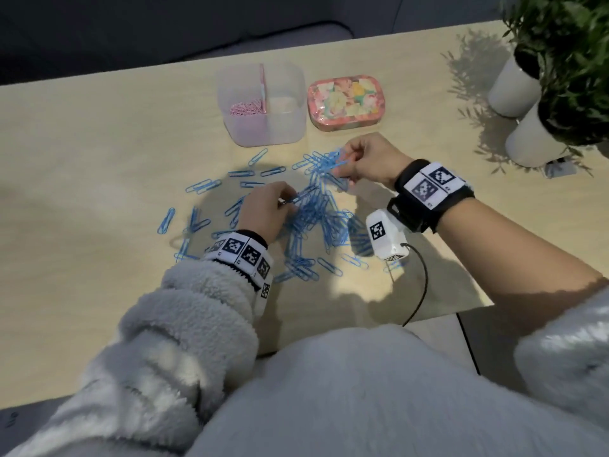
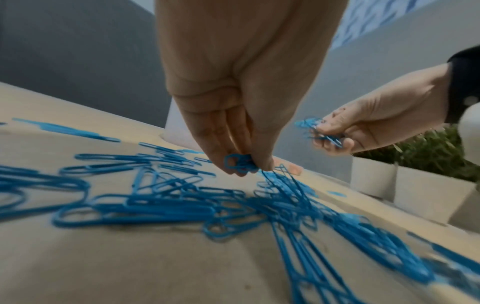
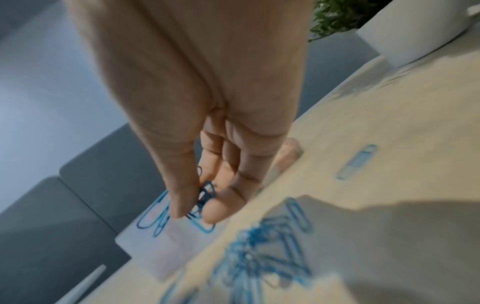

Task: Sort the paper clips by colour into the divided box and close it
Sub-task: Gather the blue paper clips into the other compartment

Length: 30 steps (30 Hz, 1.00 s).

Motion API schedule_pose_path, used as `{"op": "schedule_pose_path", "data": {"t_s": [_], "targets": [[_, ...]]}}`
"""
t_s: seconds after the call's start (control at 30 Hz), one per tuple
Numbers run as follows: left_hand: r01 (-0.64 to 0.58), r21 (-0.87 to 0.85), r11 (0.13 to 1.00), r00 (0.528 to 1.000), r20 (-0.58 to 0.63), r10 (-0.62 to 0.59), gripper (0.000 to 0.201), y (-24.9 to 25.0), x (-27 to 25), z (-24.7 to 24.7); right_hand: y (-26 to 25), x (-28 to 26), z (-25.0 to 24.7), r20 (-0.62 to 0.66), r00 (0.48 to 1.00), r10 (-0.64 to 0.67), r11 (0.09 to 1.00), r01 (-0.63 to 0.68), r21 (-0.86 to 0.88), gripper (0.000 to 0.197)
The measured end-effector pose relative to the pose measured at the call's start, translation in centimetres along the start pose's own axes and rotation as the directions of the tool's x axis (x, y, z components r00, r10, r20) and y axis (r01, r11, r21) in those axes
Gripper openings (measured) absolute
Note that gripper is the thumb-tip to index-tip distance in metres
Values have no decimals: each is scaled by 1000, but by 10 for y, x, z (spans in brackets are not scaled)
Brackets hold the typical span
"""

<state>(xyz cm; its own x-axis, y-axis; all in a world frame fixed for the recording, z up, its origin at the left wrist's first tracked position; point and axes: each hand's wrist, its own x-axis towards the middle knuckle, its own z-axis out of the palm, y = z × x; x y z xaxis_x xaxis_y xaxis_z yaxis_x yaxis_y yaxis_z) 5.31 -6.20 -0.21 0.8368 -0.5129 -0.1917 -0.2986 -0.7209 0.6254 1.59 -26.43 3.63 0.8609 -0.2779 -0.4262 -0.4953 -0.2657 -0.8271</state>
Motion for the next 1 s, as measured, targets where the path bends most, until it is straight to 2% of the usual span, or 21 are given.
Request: {"op": "schedule_pose_path", "data": {"t_s": [0.1, 0.23, 0.43, 0.53, 0.63, 0.73, 0.83, 0.9, 1.0], "targets": [[20, -108, 994, 1000, -4, -21, 18, -7, -1, -12, -43, 23, -7, -32, 997, -66, 996, 68, 59, 32], [28, -188, 982, 999, -12, -31, 16, -12, 4, -28, -85, 64, -3, -142, 987, -72, 996, 78, 44, 37], [-37, -233, 972, 997, -70, 21, 17, -6, 22, -52, -109, 101, 12, -196, 980, -35, 982, -3, -187, 34], [-79, -234, 969, 991, -124, 50, 16, 7, 44, -64, -109, 103, 15, -222, 974, -56, 987, 21, -156, 32], [-85, -266, 960, 982, -183, 37, 18, 24, 77, -72, -99, 97, 7, -277, 957, -88, 995, 69, -78, 31], [-33, -317, 948, 979, -200, -33, 22, 39, 113, -77, -77, 81, -8, -358, 930, -82, 995, 95, 20, 32], [15, -211, 977, 976, -209, -60, 21, 48, 141, -77, -38, 59, -25, -378, 926, 0, 997, 28, 69, 30], [55, -109, 992, 975, -209, -77, 19, 53, 152, -76, -6, 44, -35, -418, 906, 64, 998, -56, 31, 27], [21, 52, 998, 989, -146, -13, 22, 57, 159, -73, 29, 23, -48, -527, 845, 92, 944, -242, -225, 20]]}}
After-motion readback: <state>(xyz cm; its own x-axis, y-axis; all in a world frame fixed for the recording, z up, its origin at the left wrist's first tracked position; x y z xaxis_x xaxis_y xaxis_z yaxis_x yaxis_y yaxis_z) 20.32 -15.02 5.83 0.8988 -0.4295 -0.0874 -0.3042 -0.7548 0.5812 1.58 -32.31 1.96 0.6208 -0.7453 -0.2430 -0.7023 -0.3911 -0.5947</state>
